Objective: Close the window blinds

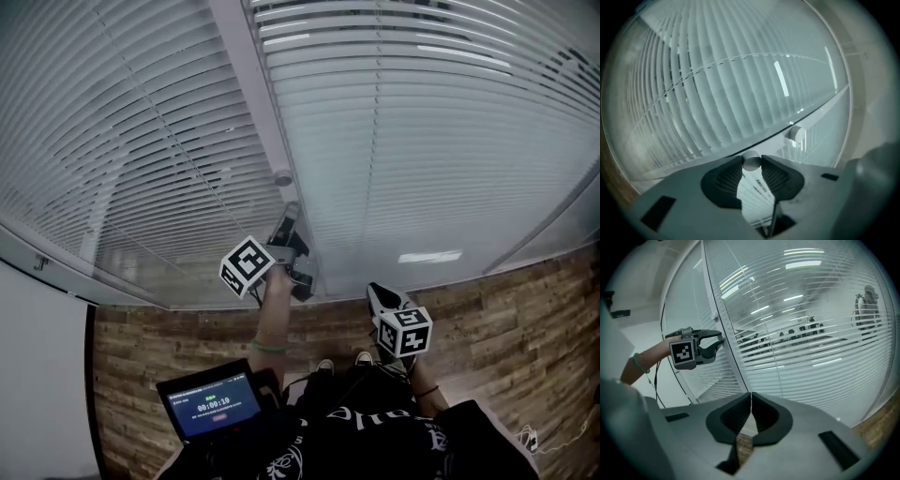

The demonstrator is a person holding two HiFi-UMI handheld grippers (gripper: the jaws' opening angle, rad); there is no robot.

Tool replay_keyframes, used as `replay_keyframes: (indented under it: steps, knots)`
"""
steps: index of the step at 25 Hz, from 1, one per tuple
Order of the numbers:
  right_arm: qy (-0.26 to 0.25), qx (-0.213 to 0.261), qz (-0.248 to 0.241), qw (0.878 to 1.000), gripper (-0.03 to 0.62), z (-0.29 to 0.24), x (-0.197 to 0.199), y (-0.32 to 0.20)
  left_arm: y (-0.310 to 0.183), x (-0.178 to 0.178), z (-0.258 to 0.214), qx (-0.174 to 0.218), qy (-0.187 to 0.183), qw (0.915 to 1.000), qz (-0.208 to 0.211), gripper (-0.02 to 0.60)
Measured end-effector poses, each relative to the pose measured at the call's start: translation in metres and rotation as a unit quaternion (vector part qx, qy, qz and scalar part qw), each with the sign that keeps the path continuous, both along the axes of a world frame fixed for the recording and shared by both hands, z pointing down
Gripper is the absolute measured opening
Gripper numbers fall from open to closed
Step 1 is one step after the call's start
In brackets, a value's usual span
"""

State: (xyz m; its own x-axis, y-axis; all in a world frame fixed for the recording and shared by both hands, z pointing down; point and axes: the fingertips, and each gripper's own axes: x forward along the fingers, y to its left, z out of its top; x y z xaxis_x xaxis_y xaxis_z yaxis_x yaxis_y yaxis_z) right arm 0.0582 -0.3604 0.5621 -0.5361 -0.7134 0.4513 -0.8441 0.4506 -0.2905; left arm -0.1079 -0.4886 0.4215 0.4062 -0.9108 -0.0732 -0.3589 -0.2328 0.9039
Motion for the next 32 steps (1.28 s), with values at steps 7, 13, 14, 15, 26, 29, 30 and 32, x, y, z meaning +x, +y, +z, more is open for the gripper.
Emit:
replay_keyframes:
  steps: [7,13,14,15,26,29,30,32]
  knots:
    - [0.005,-0.008,0.014,1.0,0.02,0.005,0.005,0.005,0.001,0.0,0.002,0.005,-0.275,0.9613,-0.015,0.13]
    - [0.007,-0.008,0.016,1.0,0.02,0.003,0.002,0.014,0.004,0.0,-0.002,0.02,-0.327,0.9445,-0.017,0.13]
    - [0.006,-0.008,0.018,1.0,0.02,0.003,0.002,0.015,0.005,0.002,-0.002,0.025,-0.334,0.9423,-0.011,0.13]
    - [0.006,-0.007,0.02,1.0,0.02,0.003,0.001,0.016,0.007,0.003,-0.001,0.029,-0.343,0.939,-0.005,0.132]
    - [-0.006,-0.007,0.052,0.999,0.02,0.003,-0.017,0.042,0.076,0.034,0.076,0.049,-0.407,0.9039,0.124,0.13]
    - [-0.013,-0.005,0.064,0.998,0.02,0.002,-0.026,0.054,0.102,0.037,0.101,0.049,-0.41,0.8962,0.164,0.129]
    - [-0.016,-0.005,0.069,0.997,0.02,0.002,-0.029,0.061,0.112,0.037,0.108,0.049,-0.408,0.8952,0.174,0.122]
    - [-0.021,-0.004,0.077,0.997,0.02,0.005,-0.034,0.078,0.135,0.035,0.121,0.052,-0.403,0.8946,0.187,0.107]
